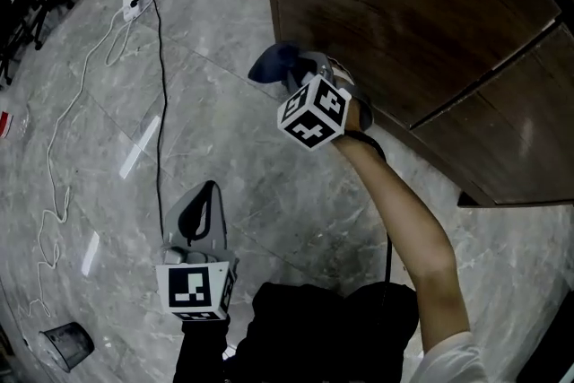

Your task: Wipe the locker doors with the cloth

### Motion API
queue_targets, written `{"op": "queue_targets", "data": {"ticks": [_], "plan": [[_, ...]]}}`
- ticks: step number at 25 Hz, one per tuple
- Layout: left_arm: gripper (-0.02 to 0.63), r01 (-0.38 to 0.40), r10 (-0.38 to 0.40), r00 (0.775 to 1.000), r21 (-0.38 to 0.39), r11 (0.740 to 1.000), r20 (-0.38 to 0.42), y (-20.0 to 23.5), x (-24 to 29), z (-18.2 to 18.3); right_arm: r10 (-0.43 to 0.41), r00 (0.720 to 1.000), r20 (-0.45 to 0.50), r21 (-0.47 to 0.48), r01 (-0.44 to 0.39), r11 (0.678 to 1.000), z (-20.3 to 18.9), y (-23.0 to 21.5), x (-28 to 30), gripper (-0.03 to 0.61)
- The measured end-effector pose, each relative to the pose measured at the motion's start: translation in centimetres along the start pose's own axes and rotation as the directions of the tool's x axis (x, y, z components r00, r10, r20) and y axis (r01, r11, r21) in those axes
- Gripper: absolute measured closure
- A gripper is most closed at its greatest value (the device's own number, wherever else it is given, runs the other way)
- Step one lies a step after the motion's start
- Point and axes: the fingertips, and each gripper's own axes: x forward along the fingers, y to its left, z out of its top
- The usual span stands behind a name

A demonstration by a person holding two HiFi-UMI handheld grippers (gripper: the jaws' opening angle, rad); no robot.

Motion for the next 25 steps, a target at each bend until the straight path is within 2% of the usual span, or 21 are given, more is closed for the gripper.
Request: {"op": "queue_targets", "data": {"ticks": [3, 6, 9, 11, 16, 19, 22, 25], "plan": [[0.611, 0.02, -0.021, 1.0, 0.025, 0.999, 0.017, -2.4, -0.2, 2.6, 0.062, 0.994, 0.088, 0.049, -0.066, 0.997, 1.3, -0.9, -7.2, 0.508], [0.611, 0.03, -0.031, 0.999, 0.045, 0.999, 0.02, -4.5, -1.7, 6.7, 0.113, 0.982, 0.151, 0.088, -0.128, 0.988, 2.8, -2.5, -14.6, 0.508], [0.611, 0.046, -0.046, 0.999, 0.065, 0.997, 0.007, -6.7, -4.6, 12.4, 0.161, 0.964, 0.21, 0.184, -0.201, 0.962, 4.6, -4.3, -23.1, 0.508], [0.611, 0.067, -0.068, 0.998, 0.073, 0.995, 0.013, -8.3, -6.9, 17.6, 0.153, 0.963, 0.22, 0.259, -0.209, 0.943, 5.2, -5.6, -29.2, 0.508], [0.612, 0.169, -0.169, 0.986, 0.096, 0.981, -0.015, -12.1, -12.4, 29.5, 0.08, 0.986, 0.148, 0.46, -0.14, 0.877, 5.4, -8.5, -43.8, 0.508], [0.612, 0.225, -0.224, 0.974, 0.11, 0.968, -0.025, -13.5, -16.0, 36.1, 0.002, 0.992, 0.13, 0.563, -0.075, 0.823, 7.6, -10.6, -52.7, 0.508], [0.612, 0.283, -0.285, 0.959, 0.123, 0.951, -0.005, -15.3, -19.6, 43.5, -0.105, 0.987, 0.121, 0.657, 0.0, 0.754, 10.8, -14.0, -61.7, 0.508], [0.612, 0.333, -0.339, 0.94, 0.146, 0.932, 0.024, -17.5, -23.4, 50.7, -0.226, 0.968, 0.111, 0.725, 0.077, 0.684, 14.2, -17.5, -70.2, 0.508]]}}
